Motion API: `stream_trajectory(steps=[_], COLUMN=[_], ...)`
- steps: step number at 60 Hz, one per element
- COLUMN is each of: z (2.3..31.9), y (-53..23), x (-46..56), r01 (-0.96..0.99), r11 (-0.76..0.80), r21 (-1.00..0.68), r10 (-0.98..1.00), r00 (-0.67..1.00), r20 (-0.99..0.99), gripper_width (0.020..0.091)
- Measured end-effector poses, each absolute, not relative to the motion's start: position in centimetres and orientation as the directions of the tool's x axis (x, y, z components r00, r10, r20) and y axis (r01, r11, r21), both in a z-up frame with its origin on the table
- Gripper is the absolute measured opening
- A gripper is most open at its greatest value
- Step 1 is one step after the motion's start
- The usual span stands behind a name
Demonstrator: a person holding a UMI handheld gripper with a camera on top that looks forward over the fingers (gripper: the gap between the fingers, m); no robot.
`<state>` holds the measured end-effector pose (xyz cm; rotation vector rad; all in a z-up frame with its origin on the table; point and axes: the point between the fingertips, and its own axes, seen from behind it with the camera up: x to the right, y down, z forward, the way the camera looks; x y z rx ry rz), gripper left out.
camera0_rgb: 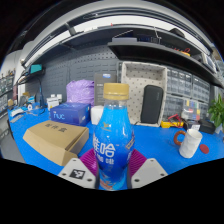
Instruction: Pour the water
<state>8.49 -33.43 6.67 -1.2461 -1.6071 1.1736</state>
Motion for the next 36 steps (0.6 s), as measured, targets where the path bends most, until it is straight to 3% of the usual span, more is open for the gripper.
stream_trajectory(steps=[1,8,14,26,36], z=[6.7,6.7,8.4,12.0,14.2], y=[-33.5,-33.5,-32.3,-27.1,-23.4], x=[8.5,8.4,7.8,4.4,1.6], r01=[0.263,0.276,0.270,0.305,0.327], r11=[0.095,0.087,-0.007,-0.348,-0.676], r21=[-0.960,-0.957,-0.963,-0.887,-0.660], r10=[0.974,0.969,0.973,0.917,0.702], r00=[-0.225,-0.246,-0.220,-0.086,0.011], r20=[0.035,0.017,-0.069,-0.390,-0.712], gripper_width=[0.0349,0.0347,0.0349,0.0350,0.0348])
